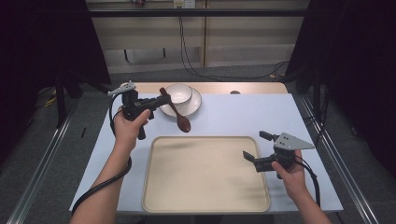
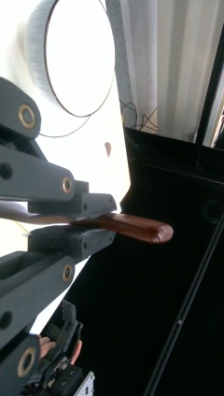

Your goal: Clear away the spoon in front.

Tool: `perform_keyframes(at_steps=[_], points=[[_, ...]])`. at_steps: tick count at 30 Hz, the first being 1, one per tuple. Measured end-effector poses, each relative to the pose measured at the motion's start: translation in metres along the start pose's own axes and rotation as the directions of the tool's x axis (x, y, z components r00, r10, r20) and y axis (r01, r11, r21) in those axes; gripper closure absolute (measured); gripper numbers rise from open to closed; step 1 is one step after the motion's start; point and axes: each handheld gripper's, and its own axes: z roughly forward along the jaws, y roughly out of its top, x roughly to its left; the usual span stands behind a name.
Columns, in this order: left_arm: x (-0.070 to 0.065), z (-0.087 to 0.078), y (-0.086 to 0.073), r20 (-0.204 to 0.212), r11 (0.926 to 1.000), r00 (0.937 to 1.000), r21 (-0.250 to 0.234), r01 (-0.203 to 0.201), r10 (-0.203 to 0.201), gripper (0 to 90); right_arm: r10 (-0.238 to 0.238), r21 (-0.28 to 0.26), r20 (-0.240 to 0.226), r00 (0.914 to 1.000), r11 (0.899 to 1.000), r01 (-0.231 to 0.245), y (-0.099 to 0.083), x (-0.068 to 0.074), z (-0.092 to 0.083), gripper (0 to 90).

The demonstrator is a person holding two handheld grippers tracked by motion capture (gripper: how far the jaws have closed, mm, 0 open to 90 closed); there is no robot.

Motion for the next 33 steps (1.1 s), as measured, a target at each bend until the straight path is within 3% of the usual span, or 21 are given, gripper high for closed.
perform_keyframes(at_steps=[9, 18, 21, 33], points=[[-0.007, -0.002, -0.006, 0.036, 0.9998, 0.9994, 0.018, -0.004, 0.003, 84.1, -0.004, 0.001, -0.002, 1.0000, 1.000, 0.004, 0.000, 0.001, 0.001, 2.3], [-0.014, -0.001, -0.011, 0.045, 0.9987, 0.9988, 0.045, -0.023, 0.021, 84.1, -0.005, -0.001, -0.008, 1.0000, 1.000, 0.005, 0.000, 0.001, 0.001, 2.2], [-0.017, -0.001, -0.014, 0.069, 0.9988, 0.9975, 0.046, -0.018, 0.015, 84.1, -0.007, -0.001, -0.013, 0.9999, 1.000, 0.007, 0.000, 0.001, 0.001, 2.2], [-0.024, -0.003, -0.023, 0.086, 0.9979, 0.9963, 0.065, 0.004, -0.009, 84.1, -0.013, -0.003, -0.019, 0.9997, 1.000, 0.013, 0.000, 0.003, 0.002, 2.3]])
